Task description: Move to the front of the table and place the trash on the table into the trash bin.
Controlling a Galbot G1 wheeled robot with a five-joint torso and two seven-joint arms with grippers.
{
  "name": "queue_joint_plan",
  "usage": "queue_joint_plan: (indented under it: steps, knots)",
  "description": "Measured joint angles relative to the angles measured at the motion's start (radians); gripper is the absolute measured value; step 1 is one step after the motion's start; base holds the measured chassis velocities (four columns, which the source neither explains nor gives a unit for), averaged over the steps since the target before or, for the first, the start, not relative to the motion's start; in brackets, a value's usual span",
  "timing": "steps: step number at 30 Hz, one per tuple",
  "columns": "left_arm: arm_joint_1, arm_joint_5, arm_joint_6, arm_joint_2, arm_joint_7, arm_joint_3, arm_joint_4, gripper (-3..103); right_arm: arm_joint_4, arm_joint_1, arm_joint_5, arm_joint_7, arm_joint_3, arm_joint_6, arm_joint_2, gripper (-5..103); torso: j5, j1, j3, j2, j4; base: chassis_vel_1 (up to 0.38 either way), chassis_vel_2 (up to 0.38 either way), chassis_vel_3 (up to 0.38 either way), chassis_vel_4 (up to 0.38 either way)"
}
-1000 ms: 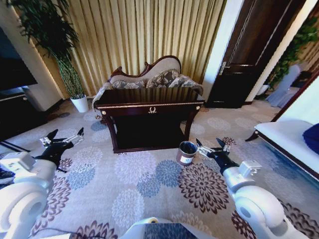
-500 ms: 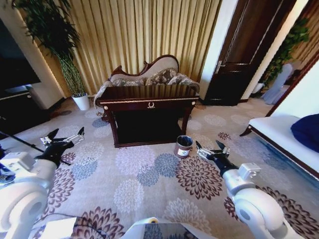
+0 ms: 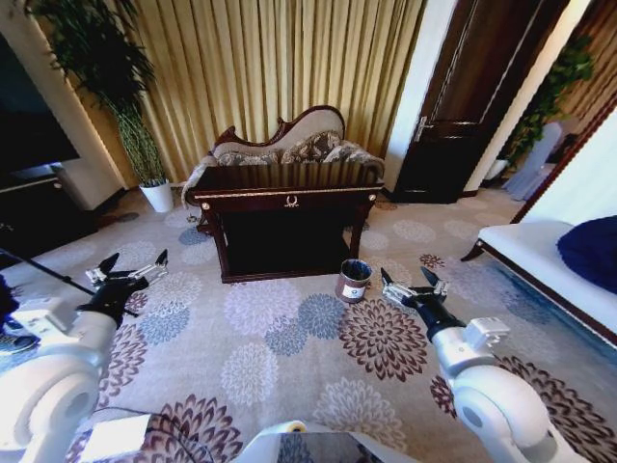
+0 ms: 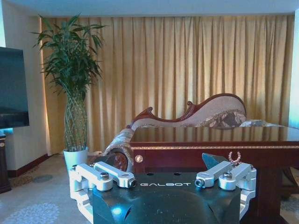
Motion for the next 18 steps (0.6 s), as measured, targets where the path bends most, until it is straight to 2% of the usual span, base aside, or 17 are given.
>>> queue_joint_plan:
  steps: [13, 18]
  knots:
    - [0.002, -0.002, -0.026, 0.002, -0.014, 0.011, 0.000, 100, 0.000, 0.039, 0.020, 0.024, -0.009, -0.016, -0.013, 100, 0.0000, 0.000, 0.000, 0.000, 0.0000, 0.000, 0.000, 0.000, 0.000]
    - [0.000, 0.007, -0.010, 0.002, -0.013, 0.010, 0.000, 100, 0.000, 0.043, 0.011, 0.036, -0.015, -0.031, -0.012, 100, 0.0001, 0.000, 0.000, 0.000, 0.0001, 0.000, 0.000, 0.000, 0.000]
